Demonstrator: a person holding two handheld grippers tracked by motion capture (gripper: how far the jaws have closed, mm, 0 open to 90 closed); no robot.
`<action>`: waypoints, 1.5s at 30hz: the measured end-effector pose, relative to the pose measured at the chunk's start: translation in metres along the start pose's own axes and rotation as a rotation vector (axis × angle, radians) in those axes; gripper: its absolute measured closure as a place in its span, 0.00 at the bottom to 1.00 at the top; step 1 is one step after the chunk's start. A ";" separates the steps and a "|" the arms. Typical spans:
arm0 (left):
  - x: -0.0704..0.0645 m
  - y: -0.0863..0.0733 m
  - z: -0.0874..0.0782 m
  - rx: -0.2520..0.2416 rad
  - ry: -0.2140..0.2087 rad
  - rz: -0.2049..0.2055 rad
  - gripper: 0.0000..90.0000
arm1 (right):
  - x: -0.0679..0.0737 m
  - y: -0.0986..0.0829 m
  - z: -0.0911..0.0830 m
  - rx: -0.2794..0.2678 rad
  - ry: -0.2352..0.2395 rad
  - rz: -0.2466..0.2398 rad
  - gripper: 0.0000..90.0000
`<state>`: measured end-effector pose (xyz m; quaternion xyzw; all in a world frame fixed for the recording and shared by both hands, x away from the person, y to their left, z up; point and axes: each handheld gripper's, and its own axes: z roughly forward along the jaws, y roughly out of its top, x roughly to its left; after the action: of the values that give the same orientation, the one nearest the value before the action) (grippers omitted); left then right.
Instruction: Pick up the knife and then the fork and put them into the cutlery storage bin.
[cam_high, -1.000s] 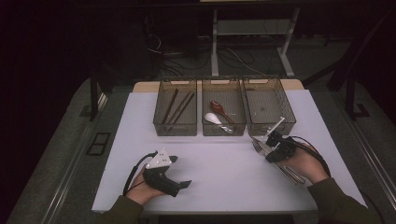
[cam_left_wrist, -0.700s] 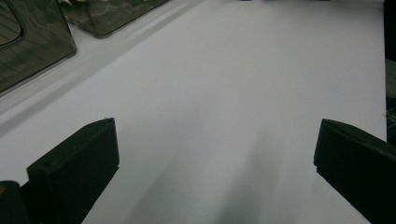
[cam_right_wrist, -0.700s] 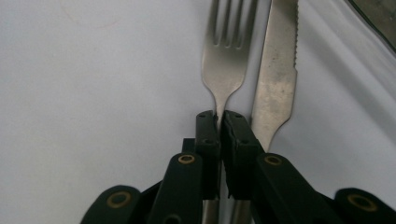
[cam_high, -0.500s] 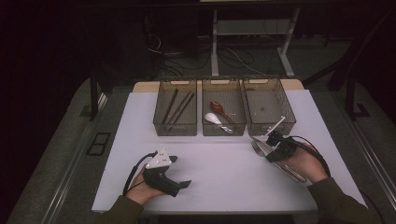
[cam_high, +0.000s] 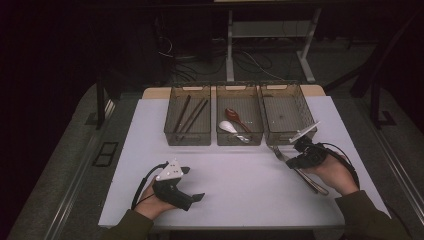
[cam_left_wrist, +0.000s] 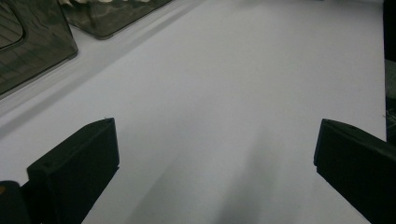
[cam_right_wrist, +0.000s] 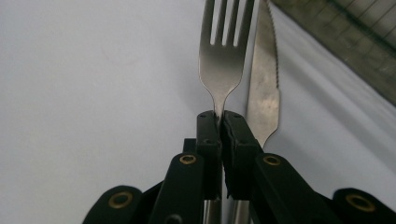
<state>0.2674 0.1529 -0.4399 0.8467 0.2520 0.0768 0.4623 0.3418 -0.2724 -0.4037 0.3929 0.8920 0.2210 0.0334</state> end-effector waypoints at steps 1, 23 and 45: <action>0.000 0.000 0.000 0.000 0.000 0.000 0.00 | -0.001 -0.001 -0.002 -0.014 0.005 0.004 0.95; 0.002 0.000 -0.001 -0.012 0.005 0.000 0.00 | -0.019 -0.015 -0.038 -0.340 0.057 0.078 0.95; 0.004 -0.001 0.000 -0.023 0.005 -0.005 0.00 | -0.035 -0.002 -0.068 -0.475 0.007 0.092 0.95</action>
<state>0.2706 0.1551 -0.4408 0.8406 0.2544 0.0808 0.4714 0.3487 -0.3233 -0.3473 0.4135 0.7963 0.4271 0.1115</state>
